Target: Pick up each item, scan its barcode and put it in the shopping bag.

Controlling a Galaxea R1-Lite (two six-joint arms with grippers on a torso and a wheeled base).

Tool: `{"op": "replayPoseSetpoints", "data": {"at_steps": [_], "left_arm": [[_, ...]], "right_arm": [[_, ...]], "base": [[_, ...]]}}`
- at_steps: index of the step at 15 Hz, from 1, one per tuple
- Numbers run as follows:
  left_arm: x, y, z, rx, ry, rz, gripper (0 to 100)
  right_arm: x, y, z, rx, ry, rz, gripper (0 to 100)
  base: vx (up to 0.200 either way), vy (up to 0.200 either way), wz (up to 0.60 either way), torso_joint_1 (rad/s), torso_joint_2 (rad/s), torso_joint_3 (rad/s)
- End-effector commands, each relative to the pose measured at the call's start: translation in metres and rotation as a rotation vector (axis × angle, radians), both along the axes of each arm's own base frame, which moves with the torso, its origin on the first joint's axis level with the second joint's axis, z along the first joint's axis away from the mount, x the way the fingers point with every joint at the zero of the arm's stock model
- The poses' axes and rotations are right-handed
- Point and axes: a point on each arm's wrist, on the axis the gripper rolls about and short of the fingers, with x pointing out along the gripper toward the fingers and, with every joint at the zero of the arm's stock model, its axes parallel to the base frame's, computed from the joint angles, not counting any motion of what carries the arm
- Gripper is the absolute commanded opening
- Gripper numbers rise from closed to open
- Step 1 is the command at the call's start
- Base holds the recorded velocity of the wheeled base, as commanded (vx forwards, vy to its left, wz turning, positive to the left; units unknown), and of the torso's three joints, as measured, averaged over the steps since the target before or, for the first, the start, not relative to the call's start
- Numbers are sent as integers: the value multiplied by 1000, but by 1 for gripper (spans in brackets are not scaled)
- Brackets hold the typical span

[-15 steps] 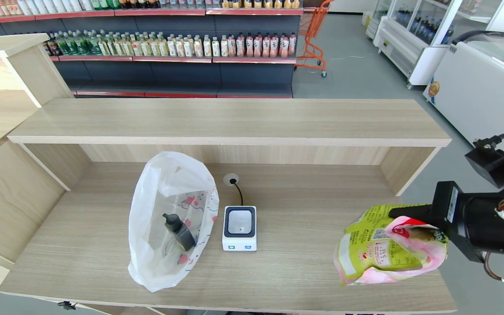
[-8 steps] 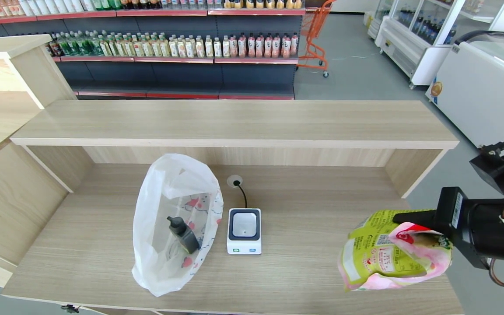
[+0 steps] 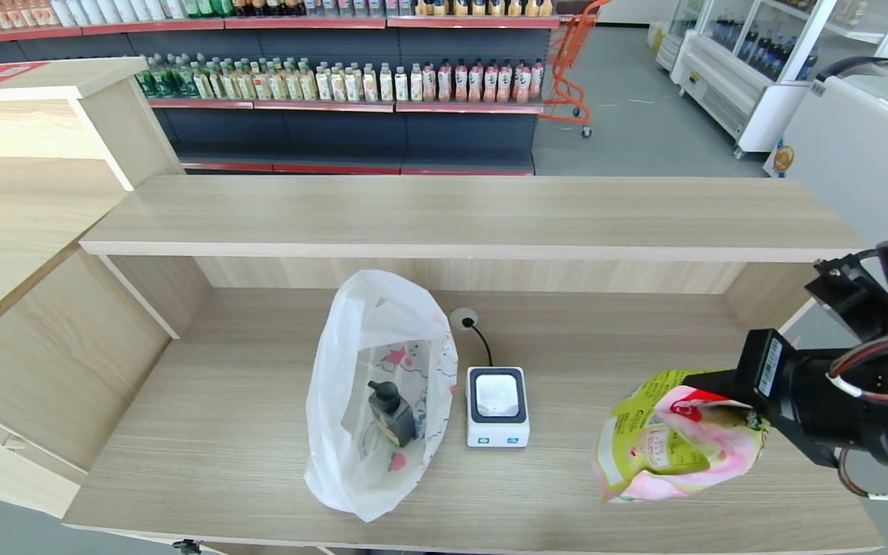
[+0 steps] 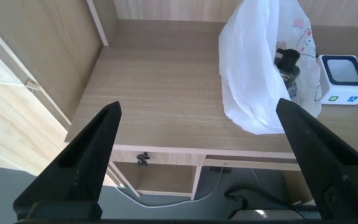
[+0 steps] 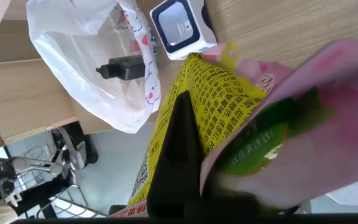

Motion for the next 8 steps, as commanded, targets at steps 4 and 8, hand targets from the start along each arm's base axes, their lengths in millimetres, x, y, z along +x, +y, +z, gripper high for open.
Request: {"op": "replayPoseSetpoints", "data": {"at_steps": [4, 8], "left_arm": [[0, 0, 0, -1, 1, 0, 100], [0, 0, 0, -1, 1, 0, 100]], "right_arm": [[44, 23, -15, -14, 89, -52, 0], [87, 45, -40, -68, 181, -122, 0]], "base": [[0, 50, 0, 1, 2, 2], [0, 0, 0, 0, 0, 0]]}}
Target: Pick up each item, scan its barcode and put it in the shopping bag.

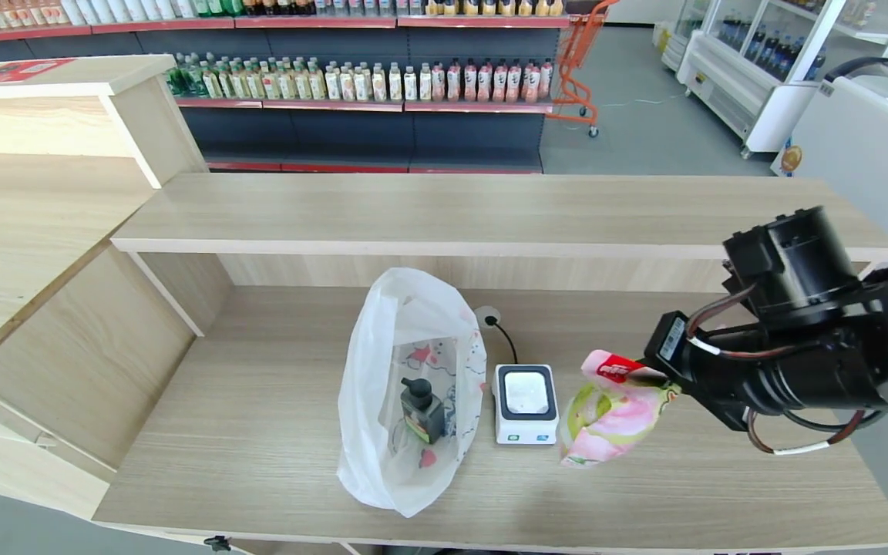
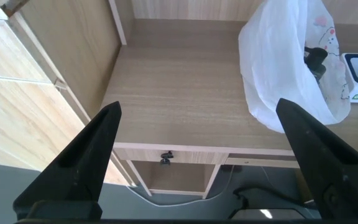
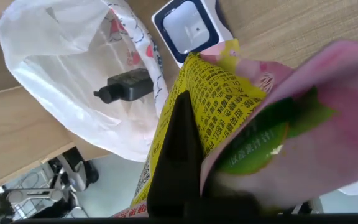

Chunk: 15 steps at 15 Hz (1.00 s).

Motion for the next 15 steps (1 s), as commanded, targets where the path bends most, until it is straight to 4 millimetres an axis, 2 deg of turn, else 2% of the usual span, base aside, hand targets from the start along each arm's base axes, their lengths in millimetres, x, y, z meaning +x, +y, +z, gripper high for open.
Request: {"op": "replayPoseSetpoints", "data": {"at_steps": [1, 7, 10, 15], "left_arm": [[0, 0, 0, 0, 1, 0, 100], [0, 0, 0, 0, 1, 0, 100], [0, 0, 0, 1, 1, 0, 100], [0, 0, 0, 1, 1, 0, 100]], "right_arm": [[34, 18, -28, -29, 95, -35, 0], [77, 44, -62, -17, 168, -81, 0], [88, 54, -72, -10, 181, -89, 0], [99, 67, -77, -2, 176, -77, 0]], "base": [[0, 0, 0, 0, 0, 0], [0, 0, 0, 0, 0, 0], [0, 0, 0, 0, 0, 0], [0, 0, 0, 0, 0, 0]]}}
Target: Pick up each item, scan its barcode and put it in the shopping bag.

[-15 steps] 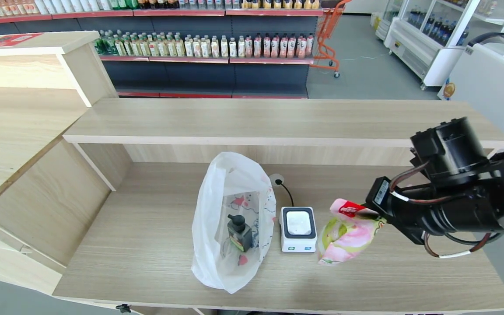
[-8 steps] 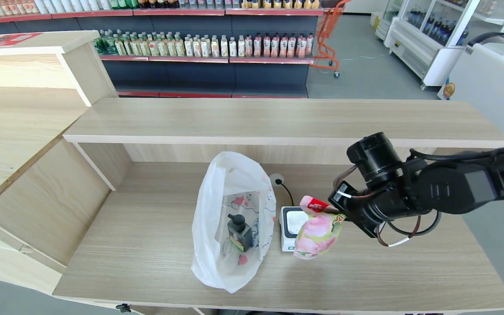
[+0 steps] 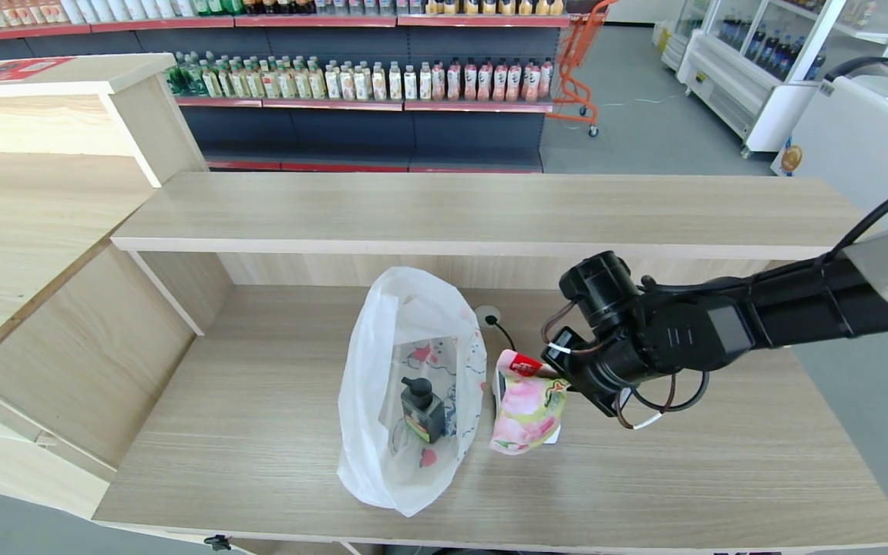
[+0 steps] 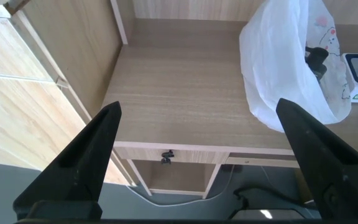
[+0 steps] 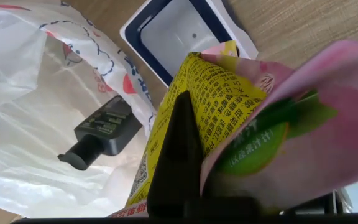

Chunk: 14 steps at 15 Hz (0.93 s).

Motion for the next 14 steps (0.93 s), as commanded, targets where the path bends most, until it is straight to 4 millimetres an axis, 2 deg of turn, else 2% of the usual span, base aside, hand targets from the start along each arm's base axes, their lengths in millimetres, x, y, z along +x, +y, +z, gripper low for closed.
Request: {"op": "replayPoseSetpoints", "data": {"at_steps": [1, 7, 14], "left_arm": [[0, 0, 0, 0, 1, 0, 100], [0, 0, 0, 0, 1, 0, 100], [0, 0, 0, 0, 0, 0, 100]], "right_arm": [[5, 9, -8, -5, 8, 12, 0], [15, 20, -12, -12, -10, 8, 0], [21, 22, -17, -26, -15, -17, 0]], "base": [[0, 0, 0, 0, 0, 0], [0, 0, 0, 0, 0, 0], [0, 0, 0, 0, 0, 0]]}}
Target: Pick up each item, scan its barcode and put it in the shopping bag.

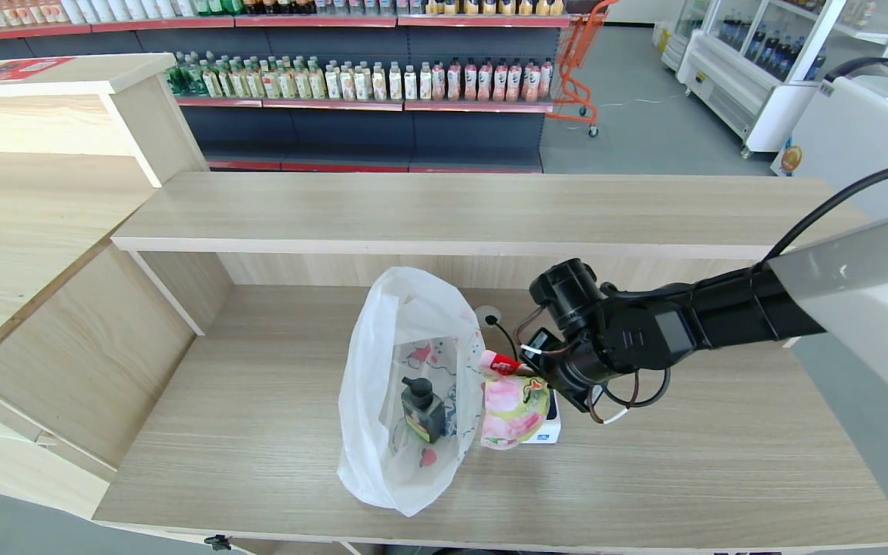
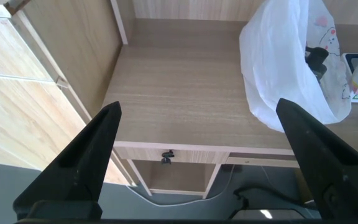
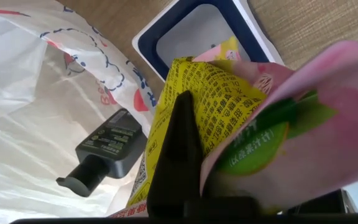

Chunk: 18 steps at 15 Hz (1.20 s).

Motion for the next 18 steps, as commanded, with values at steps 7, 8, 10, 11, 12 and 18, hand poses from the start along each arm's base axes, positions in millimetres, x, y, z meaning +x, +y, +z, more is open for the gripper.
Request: {"op": "replayPoseSetpoints", "data": {"at_steps": [7, 8, 10, 11, 12, 18], "left_arm": [[0, 0, 0, 0, 0, 0, 100], [0, 0, 0, 0, 0, 0, 100], [0, 0, 0, 0, 1, 0, 100], [0, 0, 0, 0, 1, 0, 100], [0, 0, 0, -2, 1, 0, 100], [0, 0, 0, 0, 1, 0, 100]], "right_arm": [[1, 3, 6, 17, -19, -2, 0], [-3, 4, 15, 26, -35, 6, 0], [-10, 1, 26, -34, -43, -12, 0], [-8, -4, 28, -111, -68, -53, 0], [-5, -10, 30, -131, -81, -71, 0], [43, -69, 39, -44, -180, -150, 0]], "base": [[0, 0, 0, 0, 0, 0], [0, 0, 0, 0, 0, 0], [0, 0, 0, 0, 0, 0], [0, 0, 0, 0, 0, 0], [0, 0, 0, 0, 0, 0], [0, 0, 0, 0, 0, 0]]}}
